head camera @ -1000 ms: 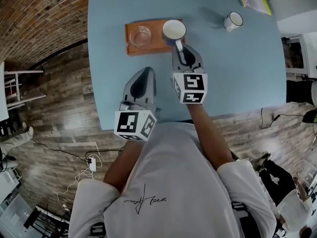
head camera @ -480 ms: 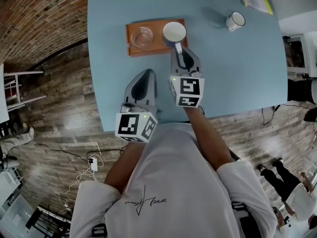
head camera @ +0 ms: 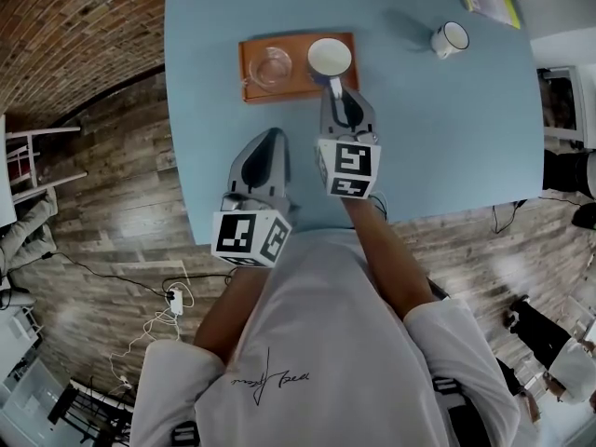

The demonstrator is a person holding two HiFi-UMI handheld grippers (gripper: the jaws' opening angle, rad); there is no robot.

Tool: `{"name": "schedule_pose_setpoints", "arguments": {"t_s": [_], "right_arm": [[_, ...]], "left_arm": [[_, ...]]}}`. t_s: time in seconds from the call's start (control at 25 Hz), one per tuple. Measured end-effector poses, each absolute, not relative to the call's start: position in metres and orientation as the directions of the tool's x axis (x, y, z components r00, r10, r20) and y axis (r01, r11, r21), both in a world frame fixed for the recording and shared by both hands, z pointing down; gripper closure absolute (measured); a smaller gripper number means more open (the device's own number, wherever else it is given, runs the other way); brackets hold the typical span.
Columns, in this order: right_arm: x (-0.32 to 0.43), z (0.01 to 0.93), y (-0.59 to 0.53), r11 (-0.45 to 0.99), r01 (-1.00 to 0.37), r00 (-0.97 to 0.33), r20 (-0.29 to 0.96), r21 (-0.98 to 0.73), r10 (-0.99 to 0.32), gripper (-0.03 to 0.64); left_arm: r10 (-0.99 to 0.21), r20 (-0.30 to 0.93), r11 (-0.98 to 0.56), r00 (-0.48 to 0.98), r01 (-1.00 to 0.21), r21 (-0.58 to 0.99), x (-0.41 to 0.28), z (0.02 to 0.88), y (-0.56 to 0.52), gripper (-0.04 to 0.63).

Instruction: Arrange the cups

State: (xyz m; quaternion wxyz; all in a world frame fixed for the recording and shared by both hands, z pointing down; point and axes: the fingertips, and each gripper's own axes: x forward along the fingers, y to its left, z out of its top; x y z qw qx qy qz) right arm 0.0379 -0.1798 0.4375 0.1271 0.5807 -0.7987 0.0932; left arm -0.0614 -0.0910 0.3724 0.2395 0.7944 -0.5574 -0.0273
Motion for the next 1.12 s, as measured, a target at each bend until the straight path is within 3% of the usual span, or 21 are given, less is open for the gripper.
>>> {"name": "schedule_pose_setpoints", "arguments": {"t_s": [1.12], "right_arm": [[0.034,0.456,-0.176,0.226,-0.974,-0.215,0.288,0.005,-0.933,0.555]], "left_arm": [[-0.880,0.267,-0.268,0.393,-0.875,0.404,-0.064,0.383,-0.094,0.586]]}}
